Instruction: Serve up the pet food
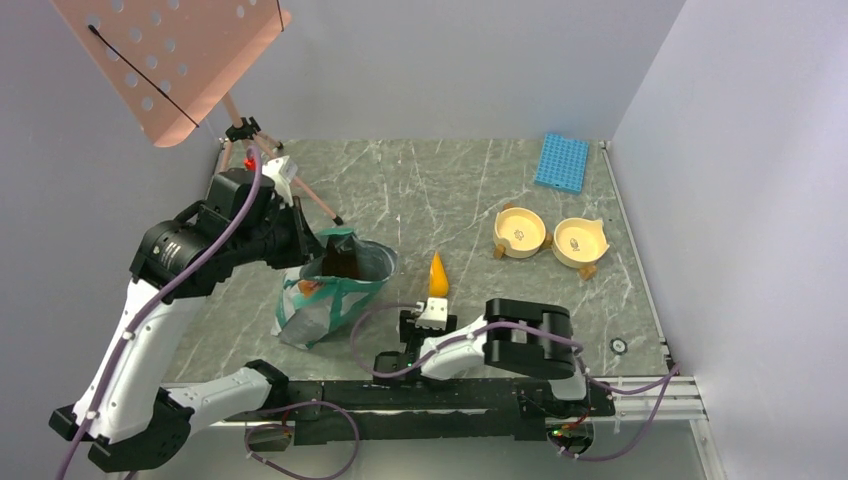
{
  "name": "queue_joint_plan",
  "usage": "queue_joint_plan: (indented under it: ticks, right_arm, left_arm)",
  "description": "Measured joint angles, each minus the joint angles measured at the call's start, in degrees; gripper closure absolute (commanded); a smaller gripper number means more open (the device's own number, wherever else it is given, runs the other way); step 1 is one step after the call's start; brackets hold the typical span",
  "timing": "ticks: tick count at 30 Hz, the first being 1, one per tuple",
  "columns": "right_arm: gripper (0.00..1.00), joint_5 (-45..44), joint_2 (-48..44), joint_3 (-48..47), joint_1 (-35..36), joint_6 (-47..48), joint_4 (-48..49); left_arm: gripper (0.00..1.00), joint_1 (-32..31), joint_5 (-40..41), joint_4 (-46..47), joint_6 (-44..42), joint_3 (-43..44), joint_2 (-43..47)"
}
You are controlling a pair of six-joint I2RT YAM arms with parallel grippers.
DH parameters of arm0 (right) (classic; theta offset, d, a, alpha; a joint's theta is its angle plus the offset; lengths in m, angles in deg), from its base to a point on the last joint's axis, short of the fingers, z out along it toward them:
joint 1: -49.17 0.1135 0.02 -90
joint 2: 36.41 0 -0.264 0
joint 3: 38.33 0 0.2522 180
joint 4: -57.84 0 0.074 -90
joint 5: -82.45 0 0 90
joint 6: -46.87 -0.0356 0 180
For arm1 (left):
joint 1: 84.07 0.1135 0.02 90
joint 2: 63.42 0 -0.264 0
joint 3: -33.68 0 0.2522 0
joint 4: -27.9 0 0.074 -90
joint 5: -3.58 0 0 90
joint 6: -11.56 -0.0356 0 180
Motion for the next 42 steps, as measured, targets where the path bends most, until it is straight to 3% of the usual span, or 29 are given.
queue_joint_plan:
  ticks: [2,5,6,11,14,19,24,29,34,39,42]
  right_arm:
    - [0.52,-3.5,2.45,-0.7,0.48,-4.13,-2.34]
    - [0.92,-6.78,3.39,1.22,0.81,-9.53,-4.92]
    - [0.99,-7.23,3.34,2.05,0.83,-10.84,-5.73]
    - [1.0,-3.91,0.33,3.34,0.7,-15.52,-13.79]
    - [1.0,3.13,-9.14,6.62,0.7,-12.39,-16.28]
    - [1.0,17.35,-37.73,11.19,-2.58,5.22,-14.78]
    - [1.0,35.15,-56.43,6.88,-15.39,21.94,-16.92]
    - [1.0,50.14,-57.2,-9.2,-23.12,35.26,-27.74]
    - [1.0,55.6,-50.66,-30.42,-24.46,45.29,-37.77]
    - [1.0,61.61,-44.06,-49.55,-24.46,53.09,-42.05]
    - [1.0,66.73,-42.27,-55.19,-24.46,56.74,-42.14]
  left_arm:
    - [1.0,0.0,0.2,0.44,-0.22,-0.87,1.31]
    - [1.0,0.0,0.46,0.68,-1.03,-1.62,3.02]
    - [1.0,0.0,0.63,0.7,-1.38,-1.81,3.5]
    - [1.0,0.0,0.83,0.72,-1.44,-3.04,5.25]
    - [1.0,0.0,0.9,0.76,-1.36,-3.17,5.18]
    - [1.0,0.0,2.21,0.76,-0.81,-2.19,2.95]
    - [1.0,0.0,2.01,4.92,0.79,-5.53,3.04]
    - [1.0,-0.02,-0.74,10.08,4.5,-10.29,2.93]
    - [1.0,-0.55,-3.98,14.23,6.25,-12.55,-0.72]
    - [1.0,-2.03,-4.37,13.42,6.27,-8.66,-8.35]
    - [1.0,-2.97,-3.91,11.17,4.66,-4.48,-11.69]
